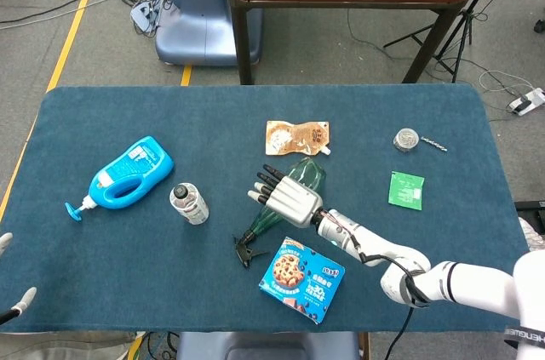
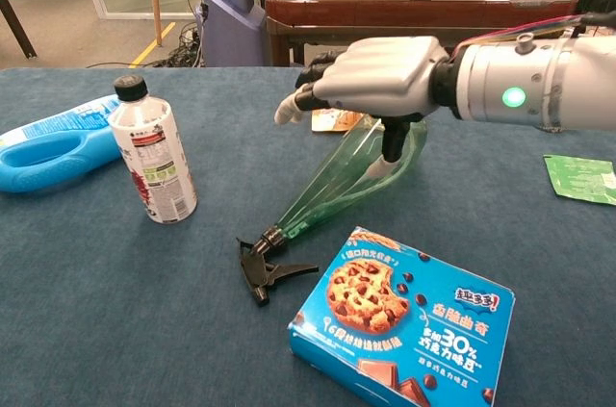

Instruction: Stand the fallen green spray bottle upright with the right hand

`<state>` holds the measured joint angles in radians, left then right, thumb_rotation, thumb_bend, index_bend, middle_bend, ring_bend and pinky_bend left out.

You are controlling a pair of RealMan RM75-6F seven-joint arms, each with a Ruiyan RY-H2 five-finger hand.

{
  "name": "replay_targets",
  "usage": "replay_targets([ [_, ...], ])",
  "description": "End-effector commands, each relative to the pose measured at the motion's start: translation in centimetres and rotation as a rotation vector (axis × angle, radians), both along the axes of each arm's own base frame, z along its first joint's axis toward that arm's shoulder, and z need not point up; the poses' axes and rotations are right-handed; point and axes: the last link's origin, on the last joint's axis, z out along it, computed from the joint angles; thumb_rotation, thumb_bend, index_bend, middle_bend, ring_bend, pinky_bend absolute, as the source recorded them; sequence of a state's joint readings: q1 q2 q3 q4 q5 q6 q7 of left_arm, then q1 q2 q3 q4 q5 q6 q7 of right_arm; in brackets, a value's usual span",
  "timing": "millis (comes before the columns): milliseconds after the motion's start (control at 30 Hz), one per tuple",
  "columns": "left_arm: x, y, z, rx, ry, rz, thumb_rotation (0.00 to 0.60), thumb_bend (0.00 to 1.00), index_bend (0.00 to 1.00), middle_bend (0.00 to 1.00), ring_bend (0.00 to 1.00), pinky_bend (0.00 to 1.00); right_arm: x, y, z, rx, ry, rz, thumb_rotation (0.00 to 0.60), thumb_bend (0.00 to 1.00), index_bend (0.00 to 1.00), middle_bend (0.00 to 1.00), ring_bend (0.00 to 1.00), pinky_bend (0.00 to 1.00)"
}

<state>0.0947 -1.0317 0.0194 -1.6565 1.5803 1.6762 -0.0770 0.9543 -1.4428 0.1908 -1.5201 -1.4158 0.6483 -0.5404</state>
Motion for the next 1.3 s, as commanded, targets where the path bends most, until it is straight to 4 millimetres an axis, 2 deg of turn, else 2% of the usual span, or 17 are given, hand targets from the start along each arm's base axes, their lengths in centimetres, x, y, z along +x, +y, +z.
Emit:
replay_targets([
  [33, -0.1, -0.1, 0.0, 0.002, 0.0, 0.002, 0.6, 0.26, 0.07, 0.0, 0.06, 0.02, 0.2, 0.1, -1.3, 0.005, 0.038, 0.035, 0.6, 0.12, 0.19, 0.15, 0.04, 0.02],
  [333, -0.2, -0.4, 0.3, 0.011, 0.0, 0.01, 0.6, 0.26, 0.07, 0.0, 0.06, 0.02, 0.9, 0.0, -3.5, -0.009, 0.117, 0.136, 0.6, 0.11, 0.22, 0.14, 0.04, 0.02],
  [933, -0.6, -0.4, 0.1, 0.007, 0.003, 0.024, 0.6, 0.26, 0.07, 0.0, 0.06, 0.02, 0.6, 0.5, -7.1, 0.007, 0.178, 0.18, 0.6, 0.11, 0.25, 0.14, 0.04, 0.02],
  [1300, -0.9, -0.6, 0.2, 0.01, 0.004, 0.034, 0.6, 0.26, 0.07, 0.0, 0.06, 0.02, 0.5, 0.1, -8.5, -0.017, 0.211, 0.19, 0.6, 0.19, 0.34, 0.17, 0.04, 0.02],
])
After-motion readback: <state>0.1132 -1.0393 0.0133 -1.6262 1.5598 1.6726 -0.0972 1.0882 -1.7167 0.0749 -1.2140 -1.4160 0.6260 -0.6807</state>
